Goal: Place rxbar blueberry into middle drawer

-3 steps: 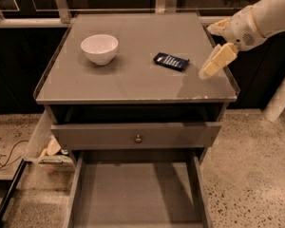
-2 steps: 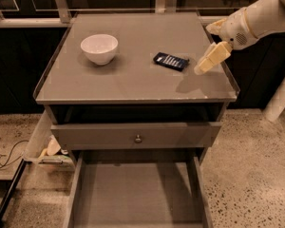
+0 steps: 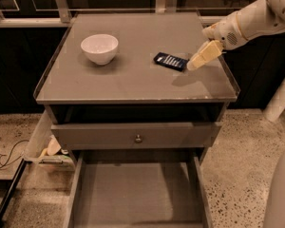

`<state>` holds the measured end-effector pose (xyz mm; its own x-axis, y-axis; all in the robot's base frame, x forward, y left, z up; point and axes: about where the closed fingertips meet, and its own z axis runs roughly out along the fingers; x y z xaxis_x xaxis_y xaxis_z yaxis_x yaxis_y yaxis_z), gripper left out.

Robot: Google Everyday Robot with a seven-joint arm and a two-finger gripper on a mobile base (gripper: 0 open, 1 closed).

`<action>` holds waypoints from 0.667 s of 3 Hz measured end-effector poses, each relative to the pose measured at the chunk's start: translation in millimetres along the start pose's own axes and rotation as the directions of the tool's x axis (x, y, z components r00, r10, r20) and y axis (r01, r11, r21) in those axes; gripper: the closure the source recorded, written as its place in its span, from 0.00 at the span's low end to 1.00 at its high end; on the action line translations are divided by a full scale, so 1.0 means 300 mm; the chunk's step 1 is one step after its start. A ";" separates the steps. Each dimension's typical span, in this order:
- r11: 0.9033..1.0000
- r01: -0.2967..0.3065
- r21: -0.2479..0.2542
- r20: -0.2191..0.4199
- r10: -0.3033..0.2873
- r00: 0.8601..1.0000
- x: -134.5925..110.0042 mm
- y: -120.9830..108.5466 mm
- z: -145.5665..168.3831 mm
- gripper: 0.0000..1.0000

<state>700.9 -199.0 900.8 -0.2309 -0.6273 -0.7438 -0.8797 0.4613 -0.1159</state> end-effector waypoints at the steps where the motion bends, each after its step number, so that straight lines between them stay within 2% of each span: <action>1: 0.998 -0.059 -0.032 0.001 0.059 0.998 0.006 -0.016 0.072 0.00; 2: 0.994 -0.094 -0.054 -0.006 0.094 0.996 0.011 -0.023 0.130 0.00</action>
Offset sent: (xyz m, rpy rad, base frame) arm 0.0325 0.0236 -0.0346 0.0676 0.1337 -0.0381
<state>722.3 -179.8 873.4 -0.3149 -0.5848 -0.7476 -0.8751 0.4839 -0.0098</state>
